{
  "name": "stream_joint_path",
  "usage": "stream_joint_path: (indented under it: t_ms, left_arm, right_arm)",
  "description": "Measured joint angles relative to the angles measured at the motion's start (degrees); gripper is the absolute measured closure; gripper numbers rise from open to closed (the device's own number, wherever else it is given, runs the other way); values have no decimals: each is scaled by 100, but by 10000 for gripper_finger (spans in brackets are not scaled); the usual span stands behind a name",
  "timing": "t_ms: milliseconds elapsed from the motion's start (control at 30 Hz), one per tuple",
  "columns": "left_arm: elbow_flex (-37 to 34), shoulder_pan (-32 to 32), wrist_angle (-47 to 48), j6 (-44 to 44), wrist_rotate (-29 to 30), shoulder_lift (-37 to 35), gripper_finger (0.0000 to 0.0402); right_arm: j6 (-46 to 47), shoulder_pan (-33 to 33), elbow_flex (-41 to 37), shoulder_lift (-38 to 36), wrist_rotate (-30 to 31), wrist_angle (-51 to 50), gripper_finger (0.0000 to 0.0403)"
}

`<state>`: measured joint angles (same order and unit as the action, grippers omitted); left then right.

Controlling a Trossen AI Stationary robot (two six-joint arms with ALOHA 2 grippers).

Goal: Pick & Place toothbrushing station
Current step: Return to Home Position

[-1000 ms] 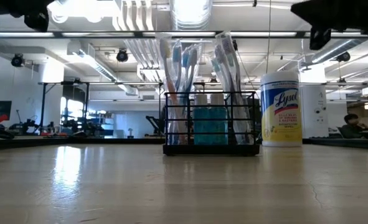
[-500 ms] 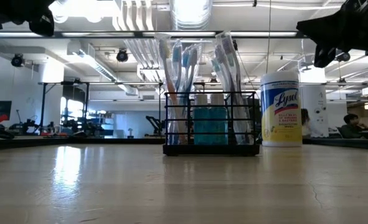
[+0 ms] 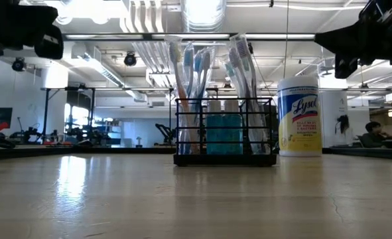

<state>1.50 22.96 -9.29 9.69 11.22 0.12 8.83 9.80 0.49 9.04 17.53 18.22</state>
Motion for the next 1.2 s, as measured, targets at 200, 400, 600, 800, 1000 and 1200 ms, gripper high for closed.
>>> stream_joint_path:
  t_ms: [200, 400, 600, 800, 1000, 1200]
  left_arm:
    - [-101, -153, 45, -185, -152, 20, 400]
    - [-40, -872, 380, -380, 59, 46, 400]
    - [101, -2412, 736, -687, -1261, 139, 401]
    - [100, -3858, 441, -886, -3504, 141, 401]
    - [100, -4342, 666, -1280, -3892, 0, 401]
    - [92, -4273, 887, -1387, -3704, -2, 401]
  right_arm:
    - [-15, -13, 1, 7, 47, 0, 394]
    - [43, -163, 2, 15, 49, -2, 394]
    - [263, -602, 2, 78, -37, -8, 394]
    - [273, -872, 2, 108, -408, -22, 394]
    - [174, -872, 4, -131, -404, -55, 394]
    - [263, -868, 7, -322, -394, -414, 394]
